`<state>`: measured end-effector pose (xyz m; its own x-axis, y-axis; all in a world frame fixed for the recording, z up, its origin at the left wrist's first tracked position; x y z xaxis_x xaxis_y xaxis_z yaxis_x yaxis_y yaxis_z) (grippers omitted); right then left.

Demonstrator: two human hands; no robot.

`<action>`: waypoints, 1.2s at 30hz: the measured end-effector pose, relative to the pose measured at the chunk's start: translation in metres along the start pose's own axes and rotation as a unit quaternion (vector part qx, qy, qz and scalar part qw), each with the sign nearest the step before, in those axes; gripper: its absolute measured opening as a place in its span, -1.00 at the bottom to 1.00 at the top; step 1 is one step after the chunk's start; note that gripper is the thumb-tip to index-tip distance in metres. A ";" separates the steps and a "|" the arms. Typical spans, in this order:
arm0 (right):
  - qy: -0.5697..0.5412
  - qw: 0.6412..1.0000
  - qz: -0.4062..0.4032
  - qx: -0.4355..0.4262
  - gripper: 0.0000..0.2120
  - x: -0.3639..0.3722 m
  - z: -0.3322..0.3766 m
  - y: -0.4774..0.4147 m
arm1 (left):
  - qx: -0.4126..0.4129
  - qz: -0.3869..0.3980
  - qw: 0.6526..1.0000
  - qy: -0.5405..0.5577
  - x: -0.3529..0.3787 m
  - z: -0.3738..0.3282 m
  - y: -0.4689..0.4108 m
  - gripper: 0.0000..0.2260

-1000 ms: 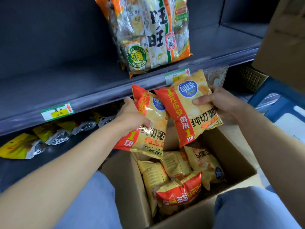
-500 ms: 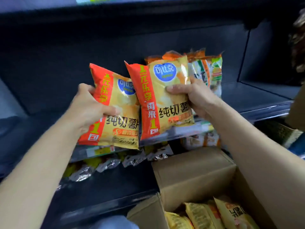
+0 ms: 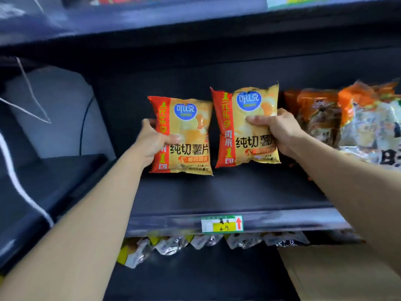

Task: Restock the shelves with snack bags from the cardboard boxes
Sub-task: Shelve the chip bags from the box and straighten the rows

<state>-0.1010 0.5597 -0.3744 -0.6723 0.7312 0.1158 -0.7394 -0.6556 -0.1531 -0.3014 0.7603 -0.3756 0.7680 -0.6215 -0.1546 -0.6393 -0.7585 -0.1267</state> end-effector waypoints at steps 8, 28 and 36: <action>0.043 0.999 -0.014 0.021 -0.32 0.034 -0.041 -0.053 | -0.045 -0.012 0.999 -0.012 -0.023 0.037 -0.067 -0.40; 0.053 0.997 -0.031 0.051 -0.58 0.033 -0.087 -0.097 | -0.077 0.038 0.996 0.004 -0.020 0.068 -0.135 -0.59; 0.126 0.989 -0.053 0.050 -0.40 0.026 -0.085 -0.088 | -0.085 0.041 0.996 0.004 -0.007 0.068 -0.132 -0.55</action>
<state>-0.0499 0.6524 -0.4416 -0.5705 0.8119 -0.1238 -0.8132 -0.5795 -0.0532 -0.2248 0.8785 -0.4240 0.7142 -0.6838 -0.1493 -0.6847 -0.7269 0.0536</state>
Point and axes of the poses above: each hand's wrist, its own y-axis away from the middle knuckle, its own x-axis out of the palm, z = x × y, the point moved 1 cm from there along -y, towards the middle knuckle, and after that the axes turned 4 degrees about z, right-handed, at the moved point
